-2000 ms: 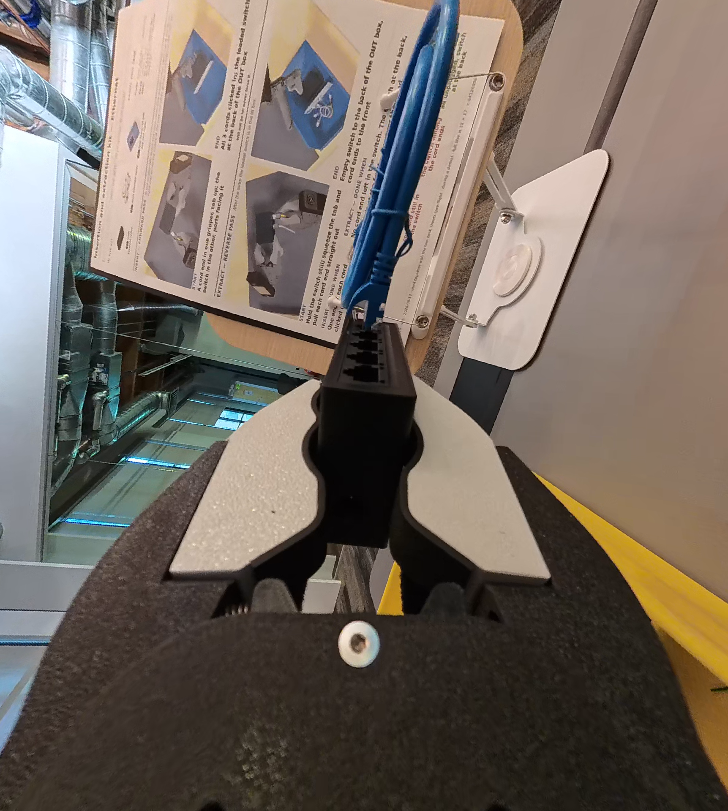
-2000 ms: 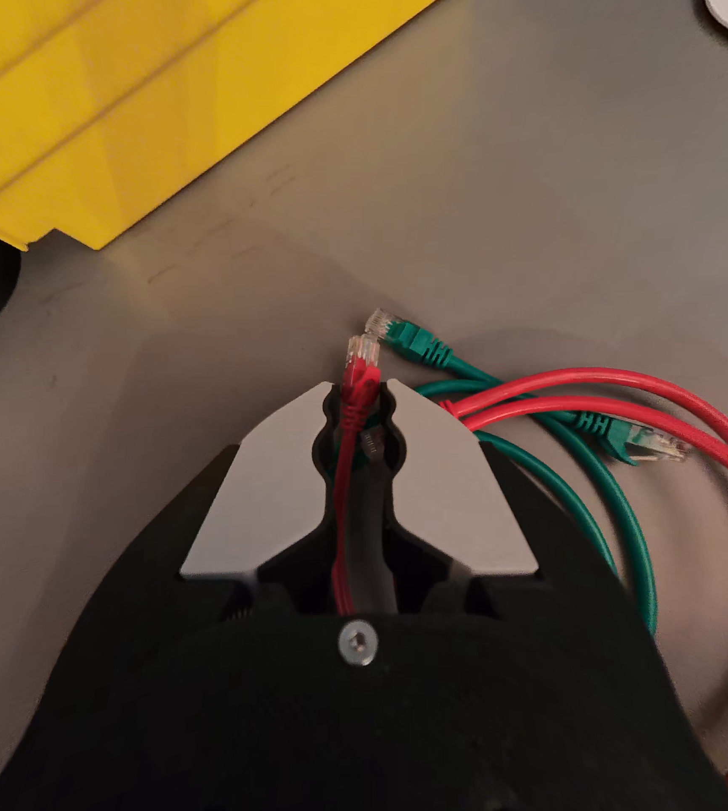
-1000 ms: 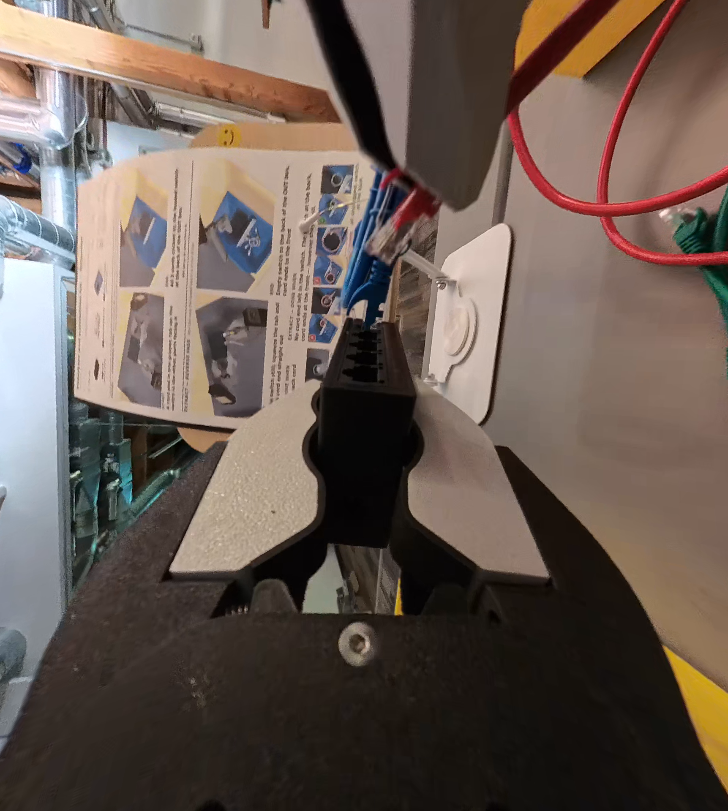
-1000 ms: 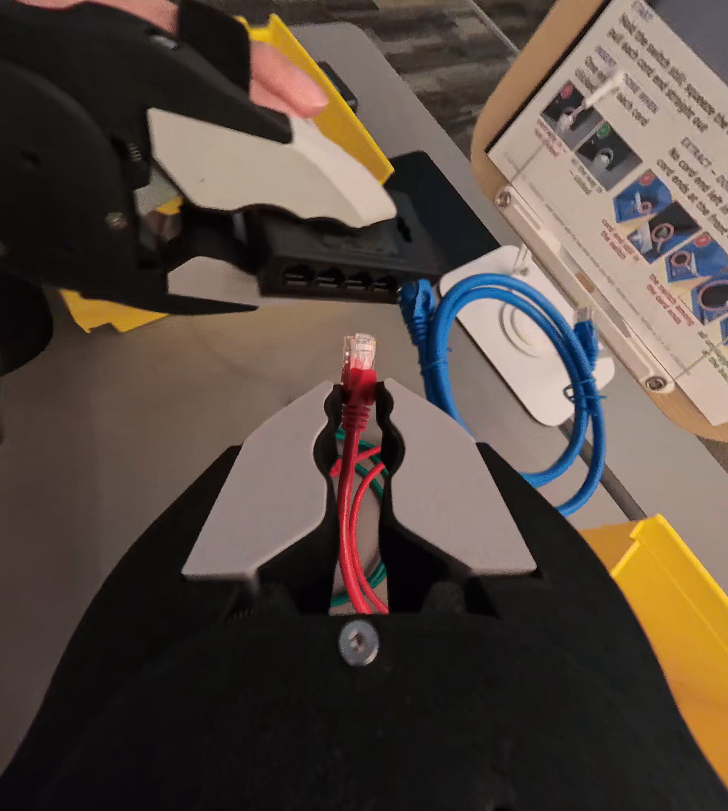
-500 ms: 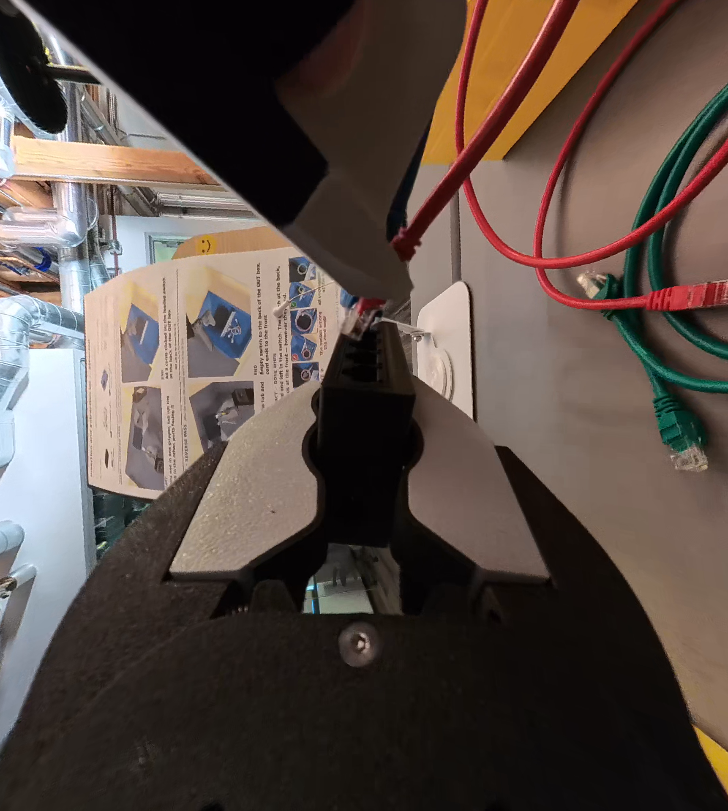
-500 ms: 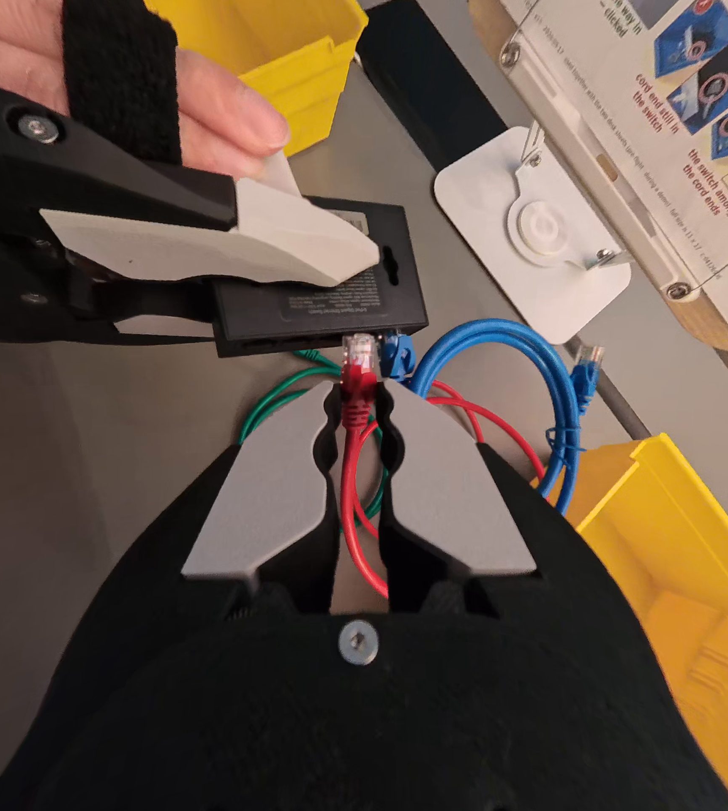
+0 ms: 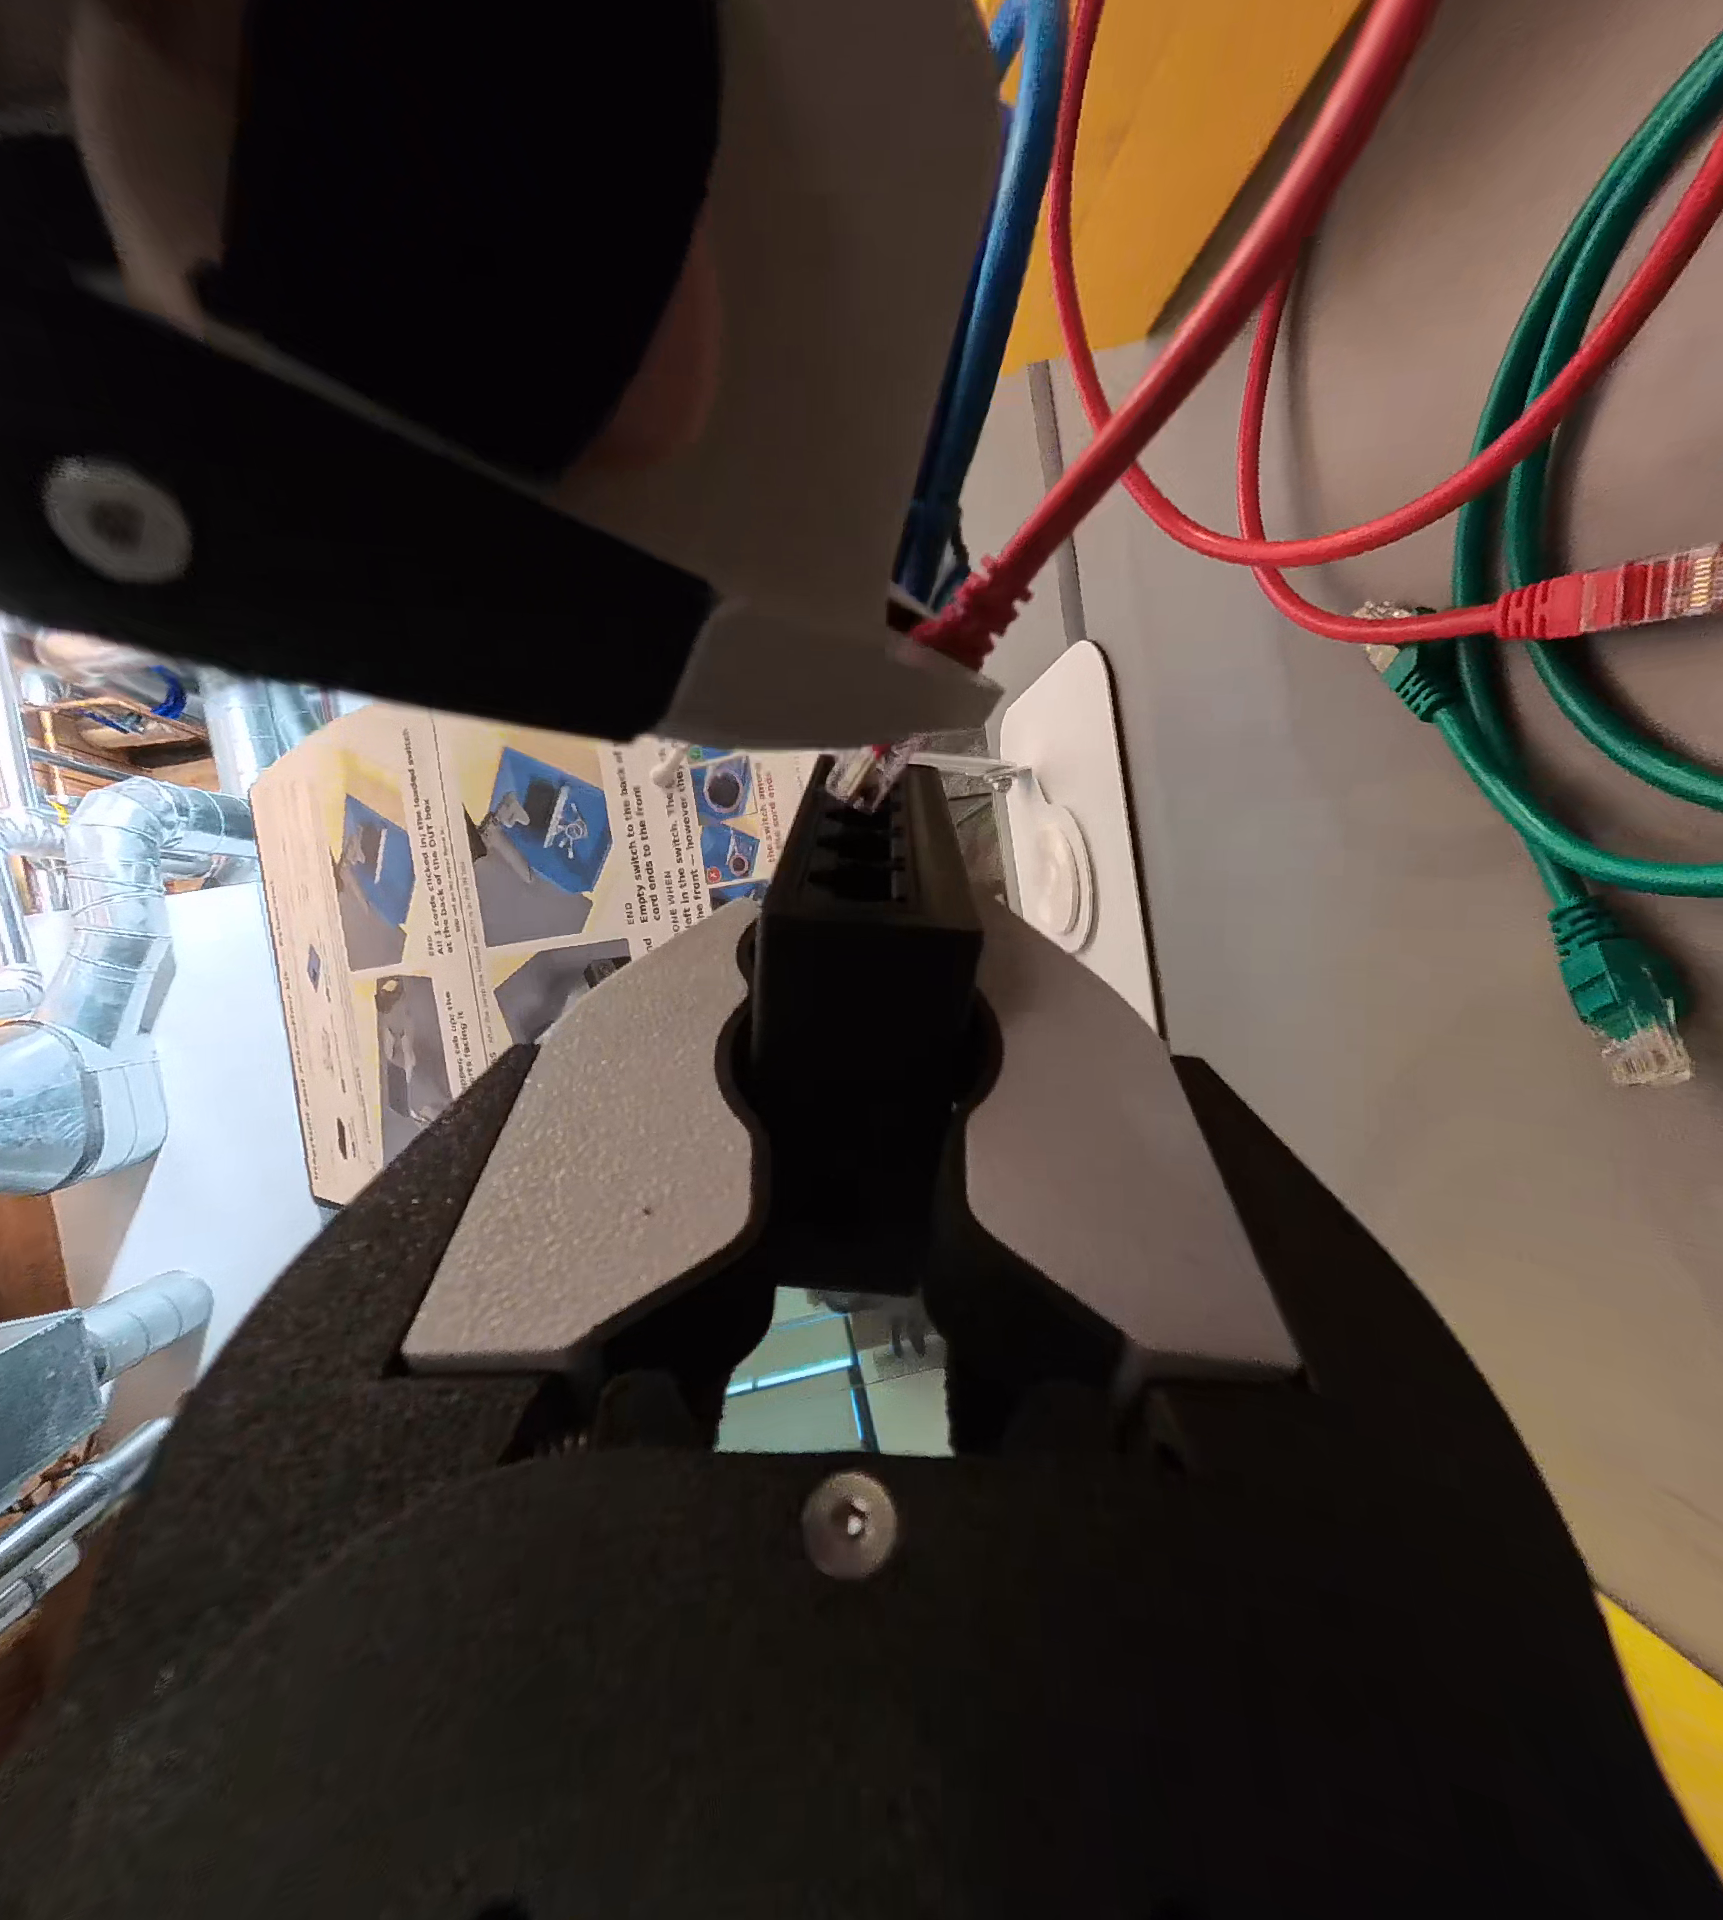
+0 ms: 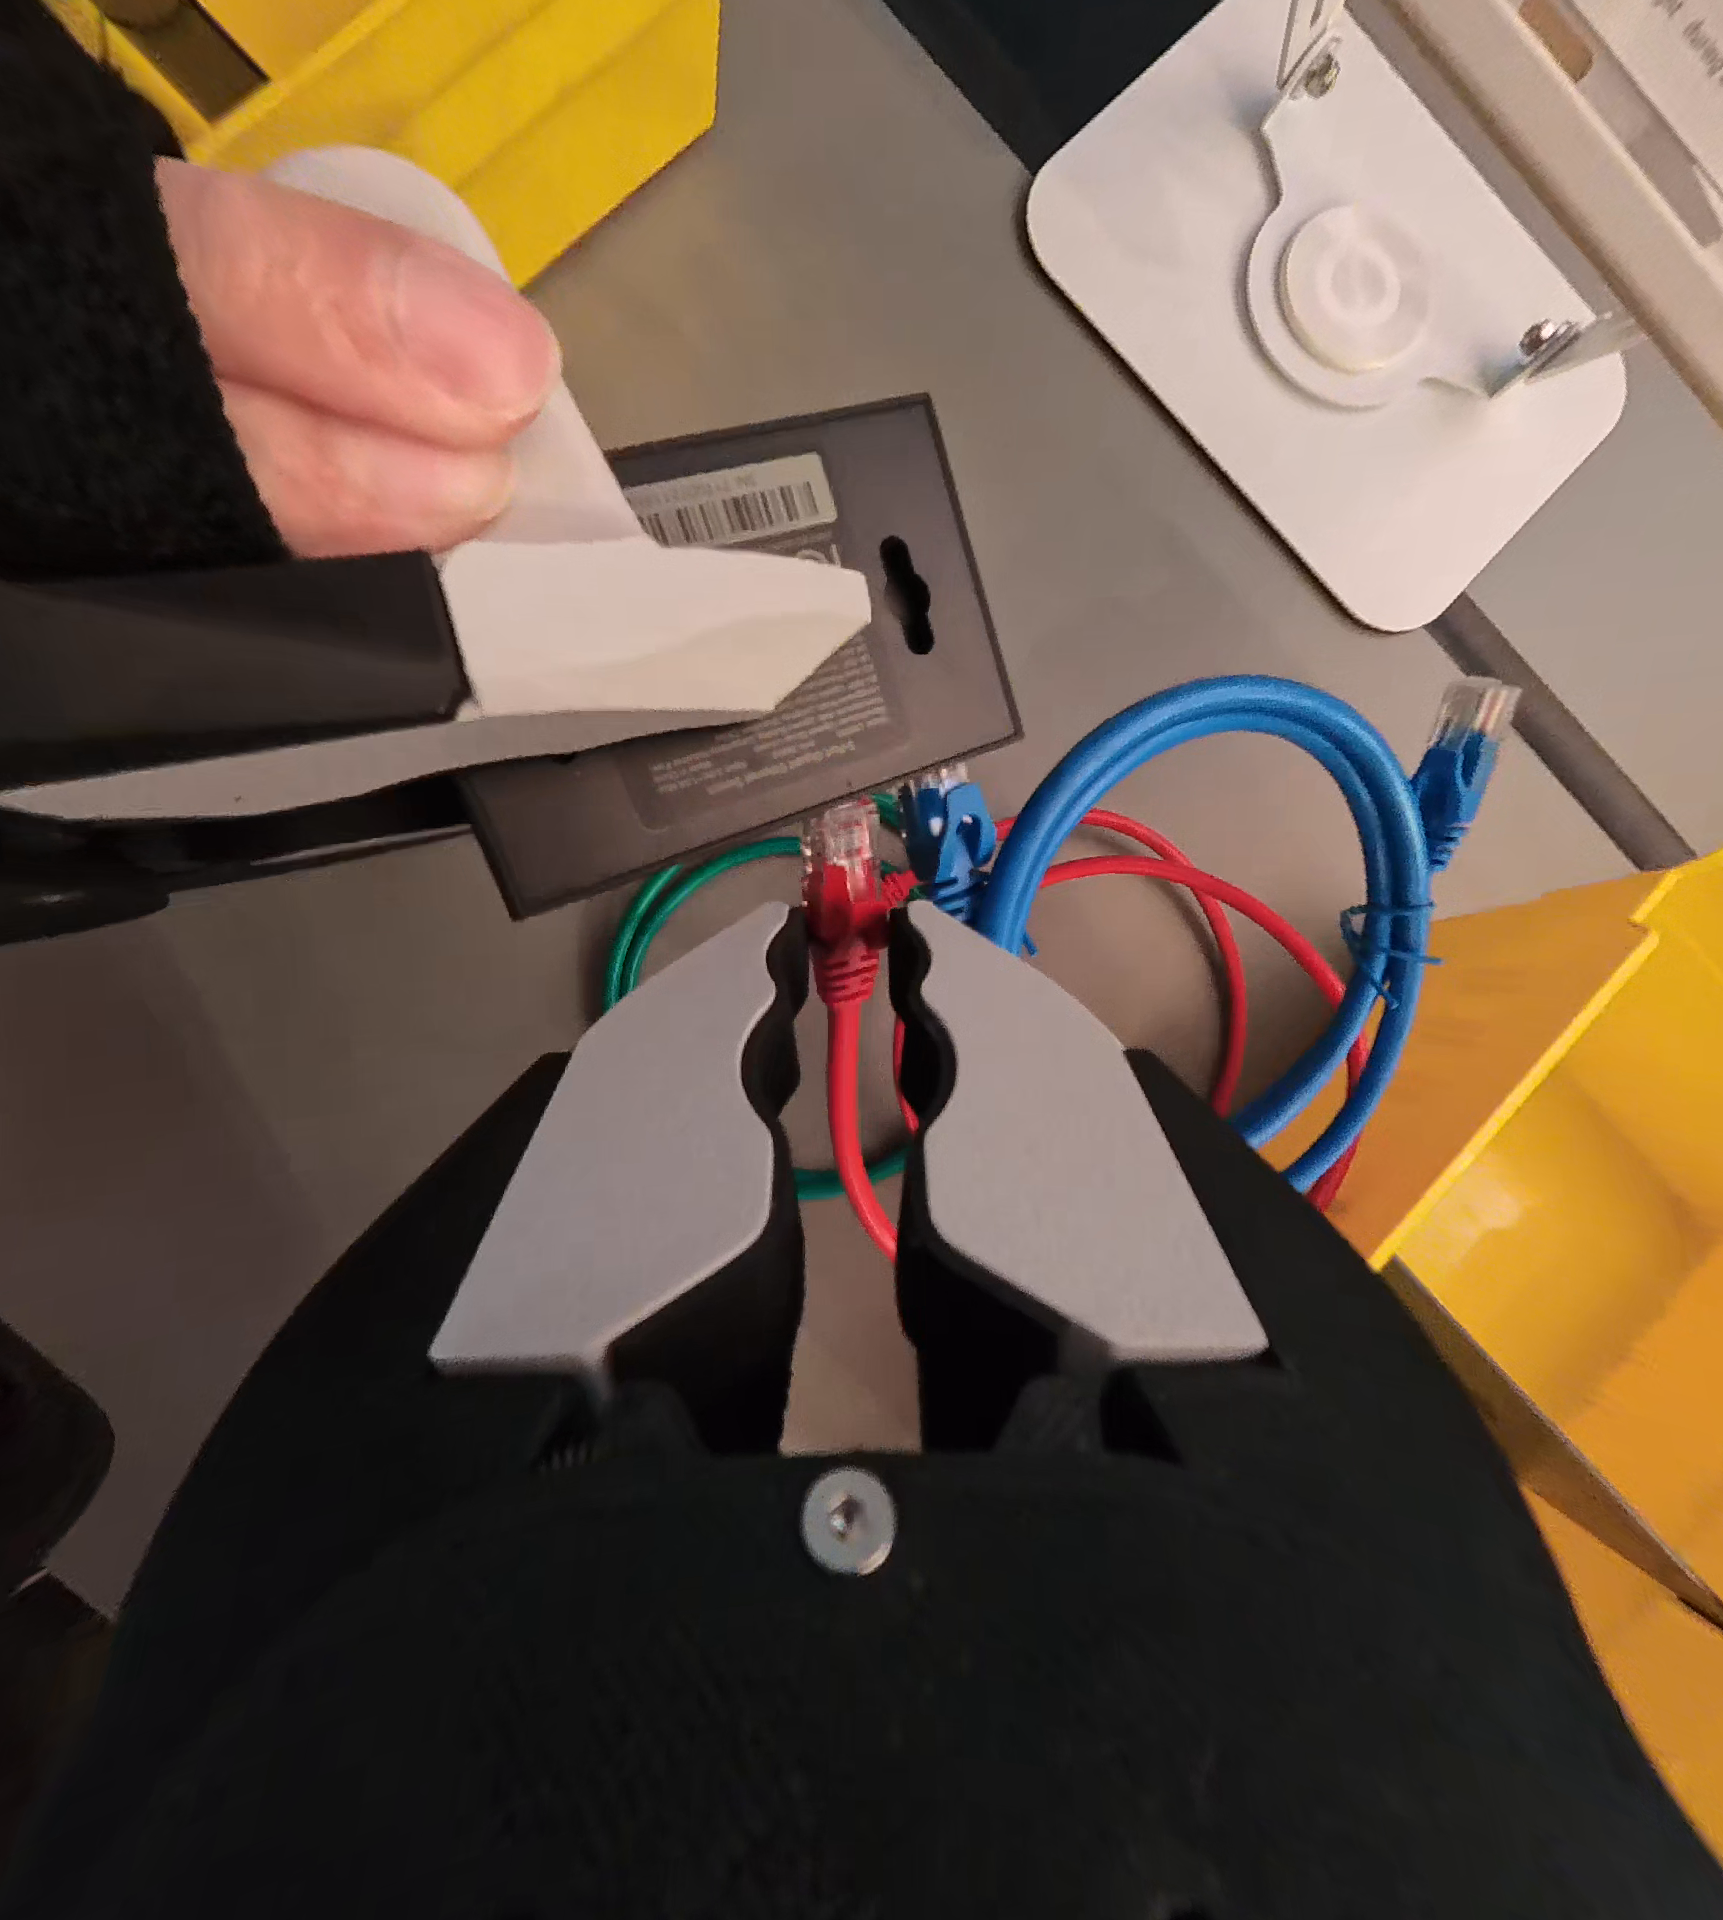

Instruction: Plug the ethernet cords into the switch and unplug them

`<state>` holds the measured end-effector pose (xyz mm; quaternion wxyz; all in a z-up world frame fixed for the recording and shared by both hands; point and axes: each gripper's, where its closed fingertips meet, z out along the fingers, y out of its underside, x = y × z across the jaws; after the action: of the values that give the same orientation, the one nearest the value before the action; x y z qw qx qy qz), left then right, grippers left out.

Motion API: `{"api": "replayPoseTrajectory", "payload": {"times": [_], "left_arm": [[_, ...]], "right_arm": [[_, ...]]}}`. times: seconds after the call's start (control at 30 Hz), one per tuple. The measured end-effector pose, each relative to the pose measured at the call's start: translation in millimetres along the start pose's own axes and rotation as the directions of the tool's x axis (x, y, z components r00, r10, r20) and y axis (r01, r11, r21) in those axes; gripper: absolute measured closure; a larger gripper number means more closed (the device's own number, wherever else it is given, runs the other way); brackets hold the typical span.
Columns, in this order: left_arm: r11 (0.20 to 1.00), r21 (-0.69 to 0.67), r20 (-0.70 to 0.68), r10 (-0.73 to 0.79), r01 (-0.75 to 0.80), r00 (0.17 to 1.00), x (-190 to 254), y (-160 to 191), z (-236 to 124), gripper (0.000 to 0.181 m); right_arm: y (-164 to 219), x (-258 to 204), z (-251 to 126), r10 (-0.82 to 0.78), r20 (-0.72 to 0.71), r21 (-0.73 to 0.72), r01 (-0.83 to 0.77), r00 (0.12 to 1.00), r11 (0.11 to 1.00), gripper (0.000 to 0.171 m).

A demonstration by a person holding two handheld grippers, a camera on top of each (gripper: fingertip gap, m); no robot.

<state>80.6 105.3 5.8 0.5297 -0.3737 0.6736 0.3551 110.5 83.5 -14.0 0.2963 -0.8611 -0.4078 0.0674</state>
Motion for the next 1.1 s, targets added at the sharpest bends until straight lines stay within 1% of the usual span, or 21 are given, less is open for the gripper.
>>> {"api": "replayPoseTrajectory", "payload": {"times": [0.13, 0.2, 0.3, 0.37, 0.43, 0.47, 0.53, 0.6, 0.63, 0.7, 0.77, 0.83, 0.93, 1.0, 1.1], "left_arm": [[1.0, -0.005, -0.014, 0.012, -0.012, 1.0, 4.3, -1.2, 2.1, 0.151], [1.0, -0.003, -0.024, -0.008, 0.008, 1.0, 5.3, 0.0, 2.1, 0.151], [0.998, -0.012, -0.03, -0.067, 0.067, 0.997, 1.8, 11.6, 1.2, 0.151], [0.993, -0.061, -0.019, -0.103, 0.102, 0.994, -3.6, 34.1, -1.9, 0.151], [0.982, -0.123, 0.001, -0.147, 0.147, 0.989, -11.2, 64.5, -6.1, 0.151], [0.972, -0.156, 0.017, -0.173, 0.173, 0.985, -14.8, 80.1, -9.8, 0.151], [0.954, -0.204, 0.056, -0.214, 0.221, 0.975, -23.5, 107.6, -18.8, 0.151], [0.937, -0.231, 0.09, -0.248, 0.263, 0.965, -31.7, 125.6, -27.8, 0.151], [0.931, -0.235, 0.102, -0.26, 0.277, 0.96, -34.1, 130.9, -31.6, 0.151], [0.927, -0.233, 0.12, -0.273, 0.295, 0.954, -38.3, 135.2, -35.9, 0.152], [0.927, -0.225, 0.125, -0.278, 0.301, 0.952, -40.5, 133.6, -36.3, 0.152], [0.93, -0.216, 0.122, -0.277, 0.298, 0.953, -40.8, 129.6, -35.2, 0.152], [0.935, -0.198, 0.117, -0.275, 0.294, 0.954, -40.9, 122.7, -33.1, 0.151], [0.937, -0.193, 0.116, -0.273, 0.291, 0.955, -41.5, 119.5, -33.0, 0.151], [0.94, -0.181, 0.115, -0.271, 0.288, 0.956, -42.8, 114.4, -33.7, 0.152]], "right_arm": [[3.4, -0.6, 5.3, 0.02, -0.002, -0.029, -0.02, 1.0, 0.999, 0.156], [2.8, -1.5, 4.7, 0.011, 0.01, -0.021, -0.011, 1.0, 1.0, 0.156], [4.1, -10.3, 1.4, -0.036, 0.103, 0.009, 0.036, 0.994, 0.999, 0.156], [7.9, -17.7, 3.6, -0.078, 0.162, 0.033, 0.073, 0.984, 0.997, 0.155], [16.6, -24.3, 17.3, -0.151, 0.18, 0.033, 0.147, 0.972, 0.989, 0.155], [20.2, -29.3, 28.3, -0.189, 0.184, 0.04, 0.185, 0.964, 0.982, 0.155], [27.8, -52.7, 55.0, -0.225, 0.257, 0.089, 0.209, 0.94, 0.974, 0.155], [41.7, -73.8, 82.2, -0.229, 0.324, 0.124, 0.199, 0.918, 0.972, 0.155], [48.6, -78.8, 93.5, -0.235, 0.325, 0.137, 0.201, 0.916, 0.97, 0.155], [57.1, -84.1, 107.8, -0.248, 0.32, 0.165, 0.204, 0.914, 0.965, 0.155], [60.4, -83.8, 109.4, -0.282, 0.306, 0.183, 0.234, 0.909, 0.955, 0.153], [61.0, -77.0, 100.6, -0.302, 0.272, 0.203, 0.252, 0.914, 0.946, 0.145], [63.1, -67.8, 77.4, -0.32, 0.239, 0.252, 0.259, 0.917, 0.932, 0.145], [69.6, -57.7, 68.6, -0.289, 0.22, 0.241, 0.235, 0.932, 0.942, 0.148], [78.8, -48.8, 63.2, -0.249, 0.234, 0.21, 0.201, 0.94, 0.957, 0.153]]}}
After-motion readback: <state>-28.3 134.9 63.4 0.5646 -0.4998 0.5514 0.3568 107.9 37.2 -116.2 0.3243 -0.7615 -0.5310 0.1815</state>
